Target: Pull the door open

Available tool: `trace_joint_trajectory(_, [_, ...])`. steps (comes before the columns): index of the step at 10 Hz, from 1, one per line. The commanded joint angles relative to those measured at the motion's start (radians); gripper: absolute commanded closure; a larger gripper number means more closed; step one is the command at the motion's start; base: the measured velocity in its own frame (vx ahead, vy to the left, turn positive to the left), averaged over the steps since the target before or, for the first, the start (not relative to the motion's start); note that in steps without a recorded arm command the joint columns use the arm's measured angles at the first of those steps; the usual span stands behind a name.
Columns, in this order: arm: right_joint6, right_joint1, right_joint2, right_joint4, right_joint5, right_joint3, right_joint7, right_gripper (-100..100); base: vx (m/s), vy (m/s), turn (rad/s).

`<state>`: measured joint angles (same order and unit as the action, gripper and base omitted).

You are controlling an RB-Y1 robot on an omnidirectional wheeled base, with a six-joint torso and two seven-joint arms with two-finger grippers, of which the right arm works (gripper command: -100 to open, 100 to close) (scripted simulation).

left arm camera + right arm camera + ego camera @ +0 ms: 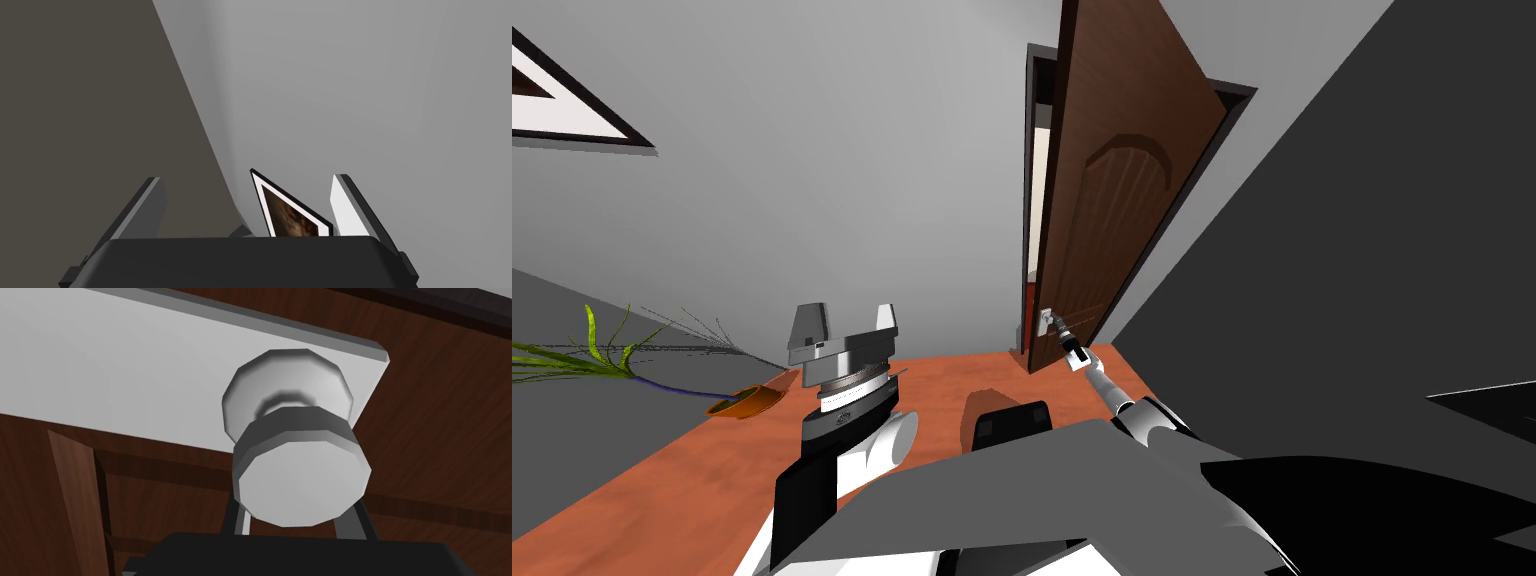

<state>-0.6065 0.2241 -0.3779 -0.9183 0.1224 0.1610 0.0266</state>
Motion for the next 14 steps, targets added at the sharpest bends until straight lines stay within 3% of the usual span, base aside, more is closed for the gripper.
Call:
trace_joint_trajectory(1, [0.001, 0.008, 0.007, -0.010, 0.028, 0.001, 0.043, 100, -0.049, -0.030, 0.110])
trace_joint_trajectory(3, [0.011, 0.011, 0.014, -0.009, 0.077, -0.004, 0.101, 100, -0.075, -0.067, 0.175])
trace_joint_trajectory(4, [0.011, 0.011, 0.014, -0.009, 0.077, -0.004, 0.110, 100, -0.052, -0.049, 0.065])
trace_joint_trajectory(7, [0.025, 0.014, 0.023, -0.008, 0.151, -0.010, 0.202, 100, -0.062, -0.050, 0.152])
trace_joint_trajectory(8, [0.025, 0.014, 0.023, -0.008, 0.151, -0.010, 0.211, 100, -0.054, -0.041, 0.079])
trace_joint_trajectory(10, [0.035, 0.017, 0.030, -0.007, 0.200, -0.014, 0.273, 100, -0.063, -0.045, 0.123])
trace_joint_trajectory(11, [0.035, 0.017, 0.030, -0.007, 0.200, -0.014, 0.278, 100, -0.051, -0.043, 0.067])
trace_joint_trajectory(14, [0.045, 0.019, 0.036, -0.007, 0.248, -0.019, 0.344, 100, -0.043, -0.038, 0.105])
